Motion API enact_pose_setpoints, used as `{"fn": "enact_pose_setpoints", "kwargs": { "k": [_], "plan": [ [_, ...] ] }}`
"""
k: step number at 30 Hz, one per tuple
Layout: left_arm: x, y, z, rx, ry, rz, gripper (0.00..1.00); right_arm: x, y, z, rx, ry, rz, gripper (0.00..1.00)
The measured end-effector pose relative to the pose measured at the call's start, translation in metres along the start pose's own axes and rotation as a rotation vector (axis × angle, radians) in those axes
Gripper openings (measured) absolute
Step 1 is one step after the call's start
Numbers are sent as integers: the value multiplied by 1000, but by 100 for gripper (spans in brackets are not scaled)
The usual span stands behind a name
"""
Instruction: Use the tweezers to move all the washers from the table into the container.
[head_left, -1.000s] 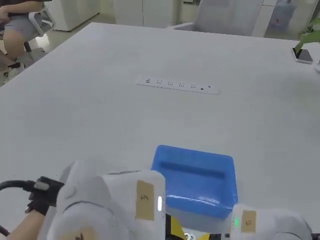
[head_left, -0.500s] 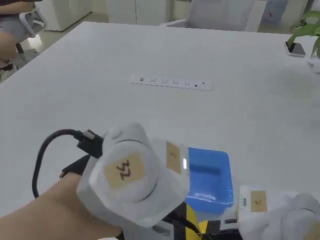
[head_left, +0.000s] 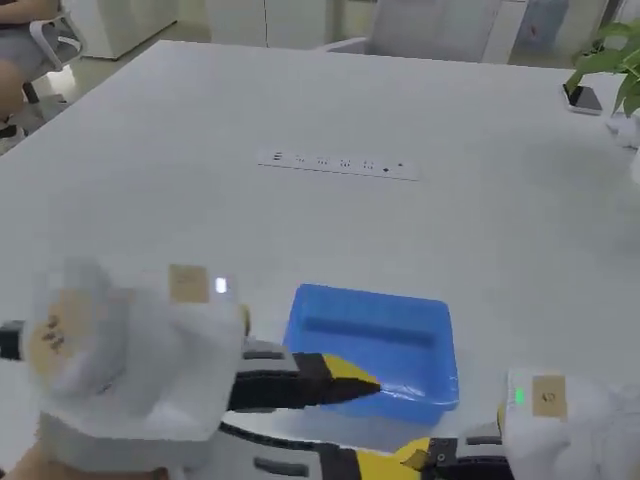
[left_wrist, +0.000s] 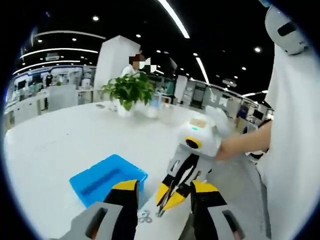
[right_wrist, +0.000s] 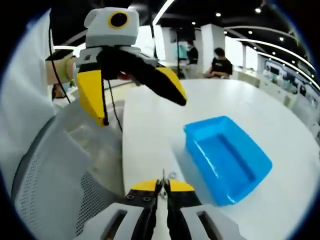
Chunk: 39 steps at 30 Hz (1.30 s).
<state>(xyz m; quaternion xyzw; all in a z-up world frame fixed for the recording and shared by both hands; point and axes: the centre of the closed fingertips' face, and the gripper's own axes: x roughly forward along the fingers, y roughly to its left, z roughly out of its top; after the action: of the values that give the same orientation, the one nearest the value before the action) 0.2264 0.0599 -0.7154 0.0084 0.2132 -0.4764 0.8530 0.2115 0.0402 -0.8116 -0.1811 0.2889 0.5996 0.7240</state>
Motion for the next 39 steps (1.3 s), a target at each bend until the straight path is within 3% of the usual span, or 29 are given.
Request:
{"fn": "enact_pose_setpoints", "kwargs": {
  "k": [3, 5, 8, 13, 16, 19, 21, 24, 27, 29, 33, 39],
  "plan": [
    [-24, 26, -10, -45, -31, 186, 54, -1, -3, 1, 54, -26, -20, 2],
    [-38, 37, -11, -93, -73, 272, 57, -1, -5, 1, 81, -39, -24, 2],
    [-53, 49, -13, -122, -124, 365, 60, 0, -7, 2, 110, -49, -31, 2],
    [-71, 66, -22, -99, -142, 534, 69, 1, -8, 3, 146, -64, -37, 2],
    [-73, 68, -24, -114, -195, 561, 71, 2, -9, 4, 159, -66, -43, 2],
    [-73, 75, -27, -103, -202, 602, 76, 4, -12, 6, 187, -71, -46, 3],
    [-71, 77, -28, -107, -202, 595, 80, 5, -13, 7, 193, -74, -56, 3],
    [-74, 78, -30, -197, -245, 584, 81, 8, -12, 9, 194, -76, -67, 3],
    [-90, 85, -15, -220, -375, 626, 81, 11, -9, 11, 158, -61, -76, 3],
    [-92, 83, -10, -221, -416, 624, 83, 11, -7, 11, 149, -57, -78, 3],
    [-91, 86, -19, -212, -364, 641, 83, 8, -5, 9, 152, -48, -81, 3],
    [-85, 81, -19, -161, -326, 635, 82, 2, -5, 3, 166, -26, -88, 3]
  ]
}}
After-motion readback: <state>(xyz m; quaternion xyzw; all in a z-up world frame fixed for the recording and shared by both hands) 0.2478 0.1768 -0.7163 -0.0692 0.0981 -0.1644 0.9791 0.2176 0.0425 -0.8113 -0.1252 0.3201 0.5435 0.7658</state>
